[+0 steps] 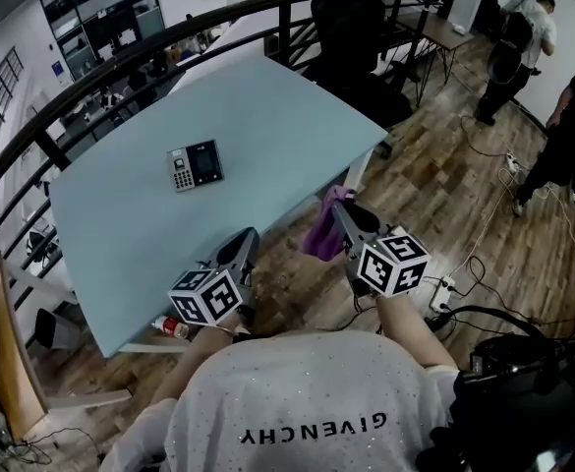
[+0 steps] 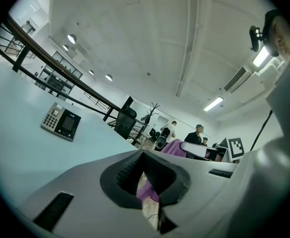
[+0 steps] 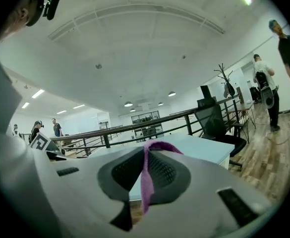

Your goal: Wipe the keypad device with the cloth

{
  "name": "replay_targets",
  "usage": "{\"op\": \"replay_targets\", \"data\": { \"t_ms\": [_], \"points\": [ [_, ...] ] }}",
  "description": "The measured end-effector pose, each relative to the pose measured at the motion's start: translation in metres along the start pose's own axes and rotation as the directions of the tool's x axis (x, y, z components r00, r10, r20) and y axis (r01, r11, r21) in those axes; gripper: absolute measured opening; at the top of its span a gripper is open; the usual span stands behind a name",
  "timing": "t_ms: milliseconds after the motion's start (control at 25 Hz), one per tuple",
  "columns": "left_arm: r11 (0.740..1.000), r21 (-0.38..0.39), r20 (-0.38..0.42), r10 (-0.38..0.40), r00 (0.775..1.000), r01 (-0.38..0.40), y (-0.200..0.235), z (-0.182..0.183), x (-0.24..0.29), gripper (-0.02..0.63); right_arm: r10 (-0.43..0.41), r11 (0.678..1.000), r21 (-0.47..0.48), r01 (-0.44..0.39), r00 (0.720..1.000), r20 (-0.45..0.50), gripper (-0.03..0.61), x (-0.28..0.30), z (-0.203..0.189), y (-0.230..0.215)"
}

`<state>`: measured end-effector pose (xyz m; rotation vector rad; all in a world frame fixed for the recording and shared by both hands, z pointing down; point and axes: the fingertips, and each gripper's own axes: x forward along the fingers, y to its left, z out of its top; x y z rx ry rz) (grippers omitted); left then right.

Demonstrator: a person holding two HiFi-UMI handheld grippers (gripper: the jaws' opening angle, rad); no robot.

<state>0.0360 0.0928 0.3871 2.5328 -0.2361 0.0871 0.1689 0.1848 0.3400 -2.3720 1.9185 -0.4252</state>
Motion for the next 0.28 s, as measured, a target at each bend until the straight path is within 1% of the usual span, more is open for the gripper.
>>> {"op": "replay_targets", "data": {
  "t_ms": [280],
  "points": [
    [1.0, -0.005, -0.005, 0.008, 1.0, -0.008, 0.001, -0.008, -0.007, 0.0, -0.005, 1.0, -0.011, 0.004, 1.0, -0.022, 0.026, -0.006, -0.013, 0.002]
  ]
}}
